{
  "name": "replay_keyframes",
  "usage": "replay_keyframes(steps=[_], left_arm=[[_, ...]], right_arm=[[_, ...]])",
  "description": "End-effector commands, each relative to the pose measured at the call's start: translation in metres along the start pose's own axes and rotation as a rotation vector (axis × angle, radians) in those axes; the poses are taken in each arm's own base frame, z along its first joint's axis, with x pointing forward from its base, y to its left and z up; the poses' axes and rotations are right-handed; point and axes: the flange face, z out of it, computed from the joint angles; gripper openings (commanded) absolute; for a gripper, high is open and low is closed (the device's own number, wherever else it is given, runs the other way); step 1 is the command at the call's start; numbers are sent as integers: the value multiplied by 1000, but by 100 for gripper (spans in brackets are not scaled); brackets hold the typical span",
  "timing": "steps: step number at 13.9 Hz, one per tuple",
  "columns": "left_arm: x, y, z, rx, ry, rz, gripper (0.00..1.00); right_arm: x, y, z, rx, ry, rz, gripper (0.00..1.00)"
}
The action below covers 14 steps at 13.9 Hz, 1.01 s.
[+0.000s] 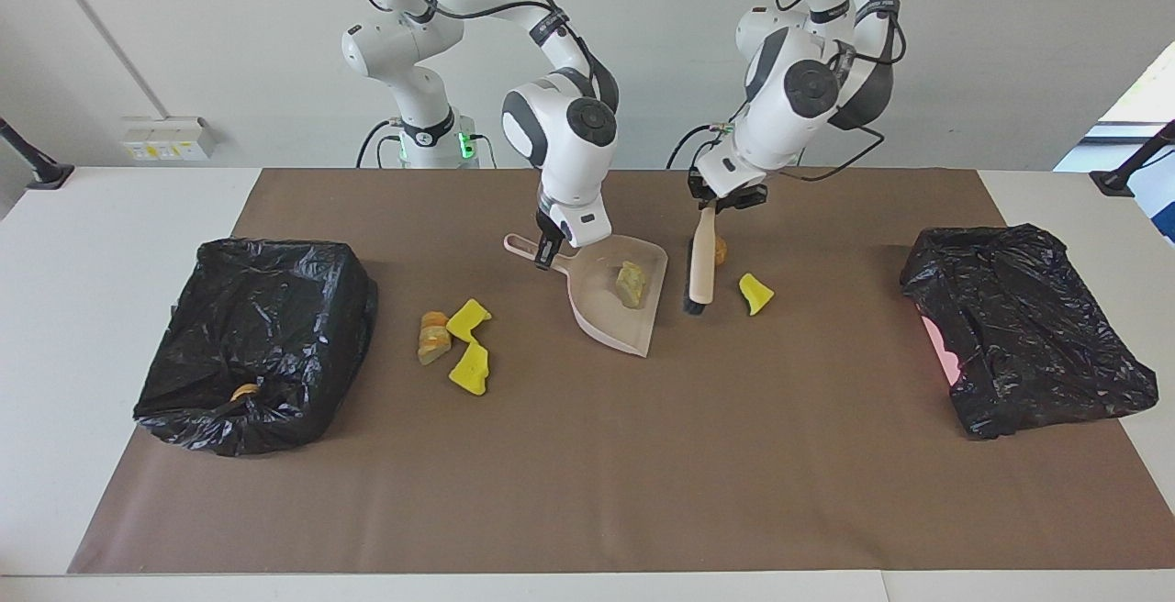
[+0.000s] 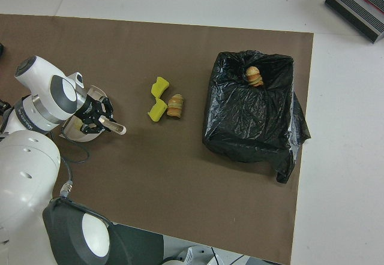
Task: Sweep and dump trash in bin
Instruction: 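Sweep the yellow sponge pieces toward the dustpan with the left gripper's brush, then sweep the cookie and sponge pieces into the dustpan with the left gripper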
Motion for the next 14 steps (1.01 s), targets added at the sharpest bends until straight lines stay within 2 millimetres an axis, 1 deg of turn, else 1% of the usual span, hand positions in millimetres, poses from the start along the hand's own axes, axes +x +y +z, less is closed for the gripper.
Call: replay_keyframes(steps=[1, 3, 4, 5, 6, 8, 9, 11, 13, 14], left_arm=[[-19, -46, -7, 64, -9, -111, 0], [-25, -85, -4, 43, 2, -195, 0], [-30, -104, -1, 30, 16, -237, 0], [-35, -113, 7, 27, 35, -256, 0], [-36, -116, 22, 27, 43, -279, 0], [-37, -111, 49, 34, 44, -369, 0], [-36, -105, 64, 42, 45, -397, 0], [-36, -73, 86, 64, 54, -416, 0], [-30, -33, 98, 74, 81, -409, 0], [-25, -18, 104, 71, 102, -400, 0]], right_arm=[[-7, -4, 2, -12, 17, 20, 0], [-7, -4, 3, -11, 16, 20, 0], [-7, -4, 3, -11, 16, 20, 0], [-7, -4, 3, -12, 17, 20, 0], [-7, -4, 3, -12, 17, 20, 0], [-7, -4, 3, -12, 17, 20, 0], [-7, -4, 3, -12, 17, 20, 0], [-7, -4, 3, -12, 17, 20, 0], [-7, -4, 3, -12, 17, 20, 0], [-7, -4, 3, -12, 17, 20, 0]])
